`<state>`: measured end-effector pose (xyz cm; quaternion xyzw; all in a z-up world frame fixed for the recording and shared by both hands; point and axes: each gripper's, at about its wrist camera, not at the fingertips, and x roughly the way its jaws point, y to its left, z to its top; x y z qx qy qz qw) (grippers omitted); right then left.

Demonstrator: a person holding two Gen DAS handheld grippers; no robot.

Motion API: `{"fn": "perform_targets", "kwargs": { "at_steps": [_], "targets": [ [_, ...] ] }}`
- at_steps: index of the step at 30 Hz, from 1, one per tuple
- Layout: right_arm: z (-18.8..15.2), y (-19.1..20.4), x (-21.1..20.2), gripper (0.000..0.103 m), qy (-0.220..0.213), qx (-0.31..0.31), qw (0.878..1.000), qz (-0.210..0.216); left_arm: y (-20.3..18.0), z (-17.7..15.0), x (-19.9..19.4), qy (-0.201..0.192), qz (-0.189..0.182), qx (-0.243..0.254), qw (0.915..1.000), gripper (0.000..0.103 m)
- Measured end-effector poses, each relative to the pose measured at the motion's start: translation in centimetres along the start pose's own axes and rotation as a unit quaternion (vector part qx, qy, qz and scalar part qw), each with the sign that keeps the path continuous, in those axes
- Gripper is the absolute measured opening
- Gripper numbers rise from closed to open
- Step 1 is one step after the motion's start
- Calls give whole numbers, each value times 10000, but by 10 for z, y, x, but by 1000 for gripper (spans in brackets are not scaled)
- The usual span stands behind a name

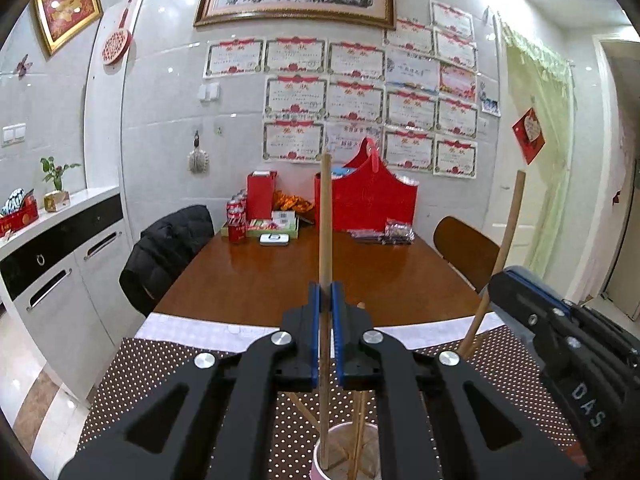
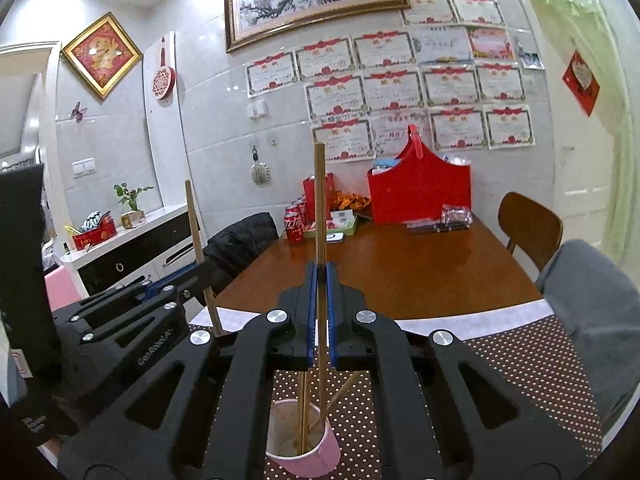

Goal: Organize utensils
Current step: 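Lower both chopsticks into the pink cup and open both grippers, then withdraw both open grippers from the cup back toward the chopstick pile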

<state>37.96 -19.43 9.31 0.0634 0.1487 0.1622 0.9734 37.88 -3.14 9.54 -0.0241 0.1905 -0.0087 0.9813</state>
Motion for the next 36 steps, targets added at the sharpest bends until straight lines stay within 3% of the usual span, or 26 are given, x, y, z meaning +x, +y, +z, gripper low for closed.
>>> {"fn": "perform_targets", "kwargs": {
  "at_steps": [13, 14, 16, 18, 21, 22, 30, 36],
  "targets": [
    [-32, 7, 26, 5, 779, -87, 9968, 184, 6, -40, 23, 555, 182, 267, 9979, 9],
    [-33, 7, 26, 6, 829, -136, 9963, 166, 8, -44, 22, 591, 221, 292, 9976, 11],
    [-37, 7, 23, 6, 885, -211, 9958, 112, 12, -49, 19, 626, 221, 275, 9974, 23],
    [-42, 7, 19, 8, 982, -268, 9948, 46, 16, -54, 15, 663, 230, 268, 9972, 24],
    [-48, 4, 14, 36, 1046, -231, 9942, -26, 20, -62, 11, 739, 253, 272, 9966, 24],
    [-50, 3, 10, 57, 1026, -227, 9944, -73, 21, -65, 9, 767, 251, 271, 9964, 24],
    [-61, 7, -12, 59, 1018, -261, 9943, -175, 26, -86, -13, 876, 167, 249, 9957, 31],
    [-71, 8, -27, 77, 1125, -202, 9933, -171, 27, -102, -33, 950, 63, 178, 9953, 45]
  ]
}}
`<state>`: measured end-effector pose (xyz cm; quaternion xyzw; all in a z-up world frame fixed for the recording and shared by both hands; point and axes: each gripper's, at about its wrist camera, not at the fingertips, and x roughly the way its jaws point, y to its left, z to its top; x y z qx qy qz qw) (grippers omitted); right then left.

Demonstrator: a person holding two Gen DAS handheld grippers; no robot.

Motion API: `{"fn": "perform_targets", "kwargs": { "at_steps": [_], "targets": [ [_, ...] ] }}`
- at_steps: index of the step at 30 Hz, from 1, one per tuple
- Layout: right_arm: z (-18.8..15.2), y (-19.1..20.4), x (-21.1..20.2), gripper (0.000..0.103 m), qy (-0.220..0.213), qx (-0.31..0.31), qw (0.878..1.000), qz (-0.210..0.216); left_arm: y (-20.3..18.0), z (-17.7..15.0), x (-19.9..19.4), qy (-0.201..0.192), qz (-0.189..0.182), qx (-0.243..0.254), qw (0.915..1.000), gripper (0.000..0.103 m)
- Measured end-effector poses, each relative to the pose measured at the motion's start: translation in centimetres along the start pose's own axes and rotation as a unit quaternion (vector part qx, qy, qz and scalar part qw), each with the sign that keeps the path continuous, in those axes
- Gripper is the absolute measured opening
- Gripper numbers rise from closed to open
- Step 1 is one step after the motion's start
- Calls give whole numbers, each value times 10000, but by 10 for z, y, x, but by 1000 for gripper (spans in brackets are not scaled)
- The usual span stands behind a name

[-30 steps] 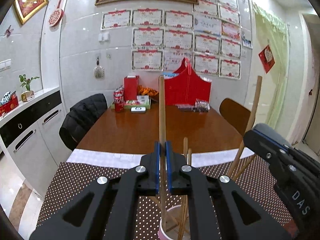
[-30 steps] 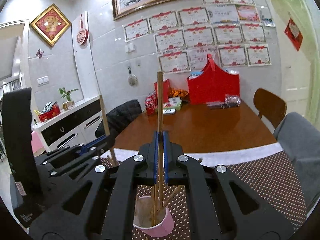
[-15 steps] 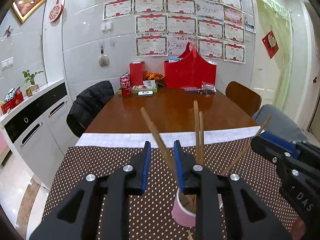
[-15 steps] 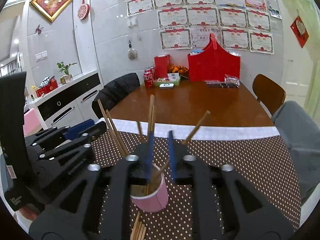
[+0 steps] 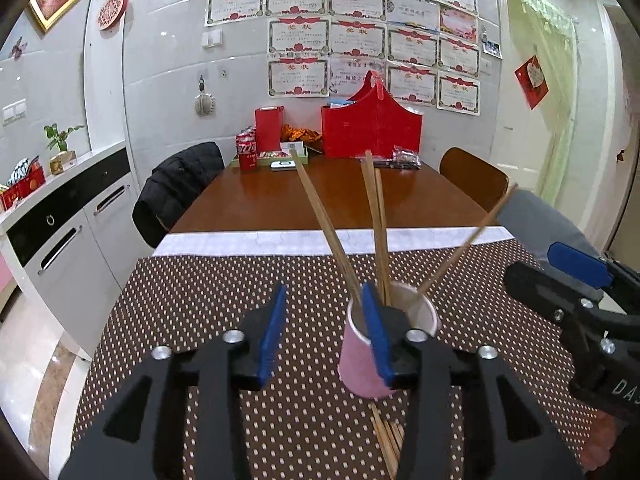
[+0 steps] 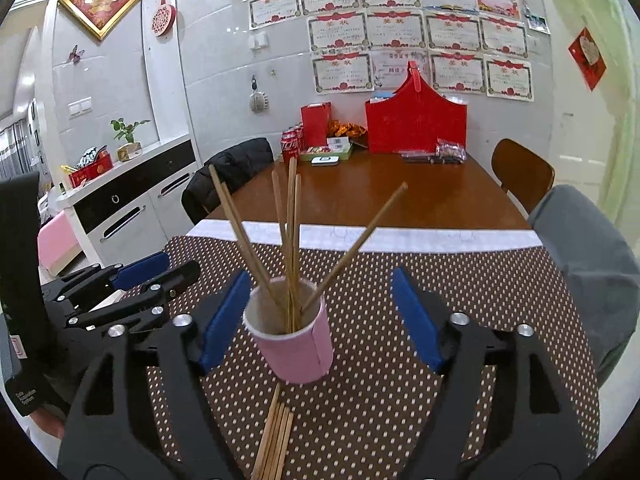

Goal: Organize utensils
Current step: 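Withdraw both open grippers from the cup back toward the chopstick pile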

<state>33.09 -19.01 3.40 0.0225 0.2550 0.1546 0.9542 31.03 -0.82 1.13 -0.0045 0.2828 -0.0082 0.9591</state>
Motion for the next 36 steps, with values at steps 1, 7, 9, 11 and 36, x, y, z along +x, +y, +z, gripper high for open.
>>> {"fn": "perform_targets", "kwargs": {
  "at_steps": [1, 7, 9, 11, 36],
  "targets": [
    [-4, 0, -3, 78, 31, 9, 10000, 3, 0, -3, -3, 12, -22, -15, 10000, 45],
    [-26, 2, -17, 87, 193, 120, 9997, 8, -3, -27, -20, 111, 50, -3, 9999, 65],
    [-33, 0, -20, 87, 221, 166, 9996, 47, -1, -38, -23, 224, -61, -57, 9997, 65],
    [-40, 0, -23, 88, 258, 138, 9996, 28, 0, -50, -26, 340, -44, -46, 9994, 65],
    [-159, -3, 12, 93, 1881, -145, 9796, -687, 17, -167, -12, 1969, 455, -92, 9793, 65]
  ]
}}
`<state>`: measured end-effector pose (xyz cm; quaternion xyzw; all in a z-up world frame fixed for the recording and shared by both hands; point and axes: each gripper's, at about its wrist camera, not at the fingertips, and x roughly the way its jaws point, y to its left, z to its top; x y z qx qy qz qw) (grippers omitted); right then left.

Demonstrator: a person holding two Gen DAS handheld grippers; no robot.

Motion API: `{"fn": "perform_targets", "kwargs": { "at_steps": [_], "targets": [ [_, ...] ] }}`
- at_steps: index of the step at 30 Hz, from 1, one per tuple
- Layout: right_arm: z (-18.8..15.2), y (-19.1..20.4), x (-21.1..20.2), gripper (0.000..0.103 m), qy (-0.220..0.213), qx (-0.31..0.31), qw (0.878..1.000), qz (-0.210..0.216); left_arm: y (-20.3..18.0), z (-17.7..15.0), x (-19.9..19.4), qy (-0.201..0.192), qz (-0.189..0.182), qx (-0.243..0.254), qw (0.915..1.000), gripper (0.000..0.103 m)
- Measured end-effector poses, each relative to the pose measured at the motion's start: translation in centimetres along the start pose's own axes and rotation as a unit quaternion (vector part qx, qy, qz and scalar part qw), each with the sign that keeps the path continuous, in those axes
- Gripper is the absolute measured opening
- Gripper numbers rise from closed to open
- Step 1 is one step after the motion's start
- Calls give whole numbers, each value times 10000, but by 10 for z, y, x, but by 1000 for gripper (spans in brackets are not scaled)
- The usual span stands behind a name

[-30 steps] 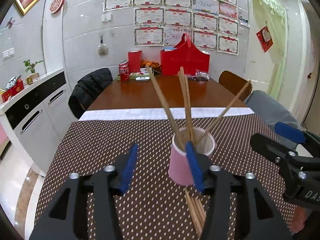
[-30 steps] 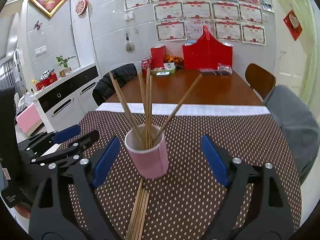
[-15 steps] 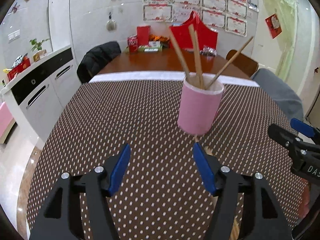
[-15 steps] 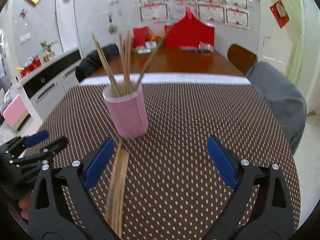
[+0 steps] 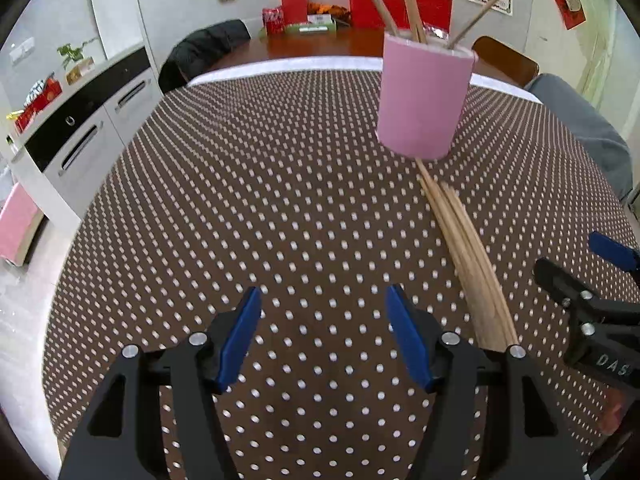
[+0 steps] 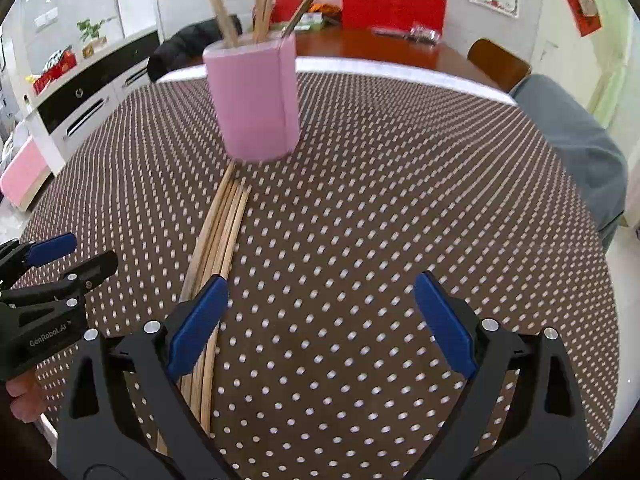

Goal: Organize utensils
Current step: 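Withdraw both open grippers from the cup back toward the chopstick pile, then close the right gripper on a loose wooden chopstick beside the pile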

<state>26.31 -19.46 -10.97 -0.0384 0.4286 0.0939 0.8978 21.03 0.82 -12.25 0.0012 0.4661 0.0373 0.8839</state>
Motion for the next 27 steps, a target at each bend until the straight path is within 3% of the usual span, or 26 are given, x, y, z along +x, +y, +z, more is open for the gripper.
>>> {"fn": "perform_targets", "kwargs": {
  "at_steps": [10, 19, 23, 27],
  "targets": [
    [-8, 9, 18, 93, 286, 32, 9994, 193, 12, -33, -2, -97, -428, -139, 9989, 65],
    [-1, 15, 27, 93, 265, 44, 9996, 89, 18, -32, -7, -255, -548, -230, 9979, 65],
    [2, 25, 33, 94, 343, -136, 9991, -220, 18, -27, -5, -252, -595, -221, 9977, 65],
    [5, 33, 32, 93, 150, -367, 9979, -507, 18, -26, -4, -231, -642, -239, 9974, 65]
  ]
}}
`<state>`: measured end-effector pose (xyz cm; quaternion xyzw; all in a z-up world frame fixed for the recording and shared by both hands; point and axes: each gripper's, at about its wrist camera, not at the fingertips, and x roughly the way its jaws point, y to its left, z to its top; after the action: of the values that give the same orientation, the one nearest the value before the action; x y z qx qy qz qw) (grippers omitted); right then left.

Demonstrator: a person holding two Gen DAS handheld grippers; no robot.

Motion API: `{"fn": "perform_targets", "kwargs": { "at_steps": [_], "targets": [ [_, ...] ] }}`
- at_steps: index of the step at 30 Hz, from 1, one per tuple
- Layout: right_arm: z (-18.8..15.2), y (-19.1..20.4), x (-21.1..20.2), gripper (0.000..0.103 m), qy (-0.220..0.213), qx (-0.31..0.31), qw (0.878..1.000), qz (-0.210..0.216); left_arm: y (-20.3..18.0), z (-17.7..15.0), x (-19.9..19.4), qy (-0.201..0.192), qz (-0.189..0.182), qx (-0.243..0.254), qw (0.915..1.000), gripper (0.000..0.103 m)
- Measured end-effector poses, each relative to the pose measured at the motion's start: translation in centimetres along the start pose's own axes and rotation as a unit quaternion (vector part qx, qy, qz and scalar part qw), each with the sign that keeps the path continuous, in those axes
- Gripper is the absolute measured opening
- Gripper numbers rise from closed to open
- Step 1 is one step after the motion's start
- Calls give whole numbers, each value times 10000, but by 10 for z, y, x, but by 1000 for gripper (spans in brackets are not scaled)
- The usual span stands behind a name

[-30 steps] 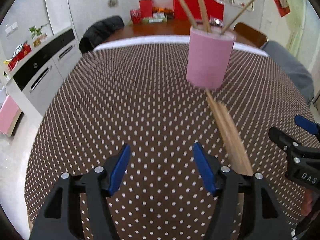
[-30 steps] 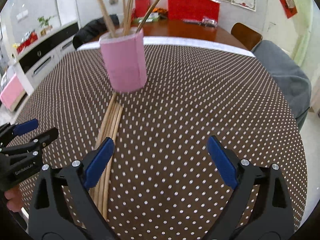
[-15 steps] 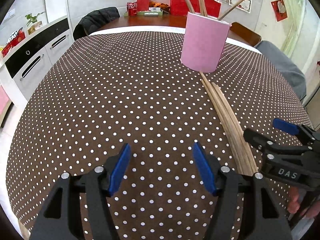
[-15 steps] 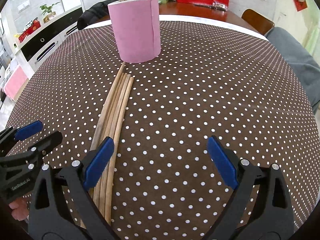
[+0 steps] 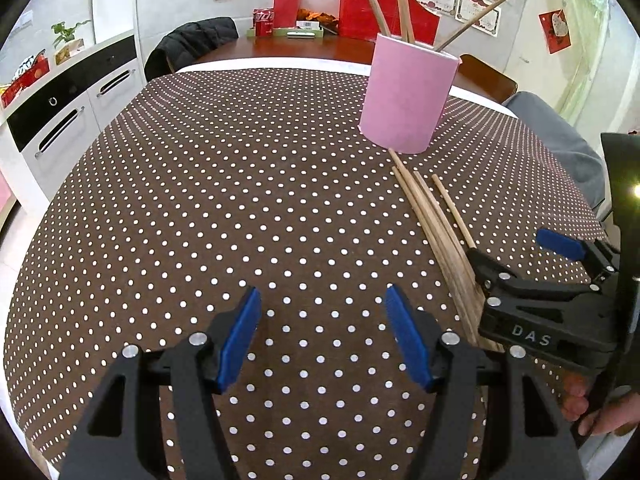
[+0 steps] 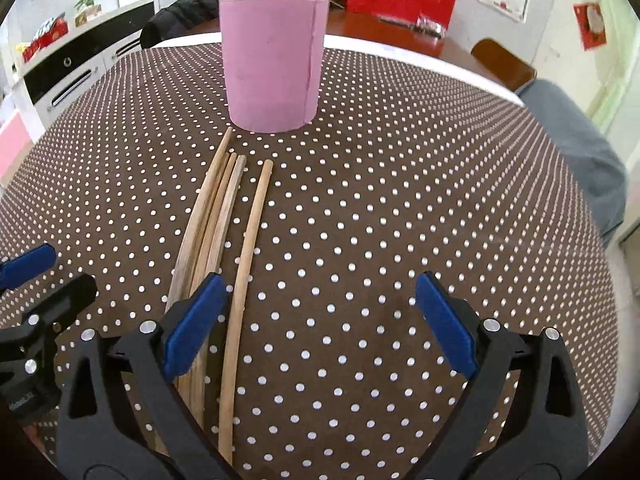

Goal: Organize utensils
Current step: 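Close the right gripper on a loose wooden chopstick beside the pile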

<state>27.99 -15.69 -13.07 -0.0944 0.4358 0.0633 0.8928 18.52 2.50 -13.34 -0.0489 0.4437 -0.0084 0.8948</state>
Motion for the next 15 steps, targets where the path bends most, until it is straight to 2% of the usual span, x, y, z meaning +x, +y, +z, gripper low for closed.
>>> {"fn": "perform_targets", "kwargs": {
  "at_steps": [1, 2, 4, 5, 8, 10, 15],
  "targets": [
    [0, 2, 0, 91, -43, -56, 10000, -14, 0, 0, 1, 7, -10, -8, 10000, 65],
    [0, 2, 0, 77, -52, -56, 9999, 71, 0, 0, 1, 14, -35, -21, 10000, 65],
    [-1, -1, -1, 58, -29, 77, 9982, 586, 2, 2, 2, 22, -78, -37, 10000, 65],
    [-1, -2, -3, 42, -84, 57, 9987, 509, 2, 3, 2, 28, -92, -41, 9999, 65],
    [0, -4, -5, 17, -143, -44, 9982, 572, 0, 7, 4, 67, -177, -52, 9998, 65],
    [0, -9, -5, 10, -151, -17, 9978, 639, -2, 10, 5, 96, -258, -68, 9996, 65],
    [-2, -27, -6, 7, -144, 265, 9942, 1032, -19, 19, 12, 240, -388, 24, 9990, 65]
  ]
}}
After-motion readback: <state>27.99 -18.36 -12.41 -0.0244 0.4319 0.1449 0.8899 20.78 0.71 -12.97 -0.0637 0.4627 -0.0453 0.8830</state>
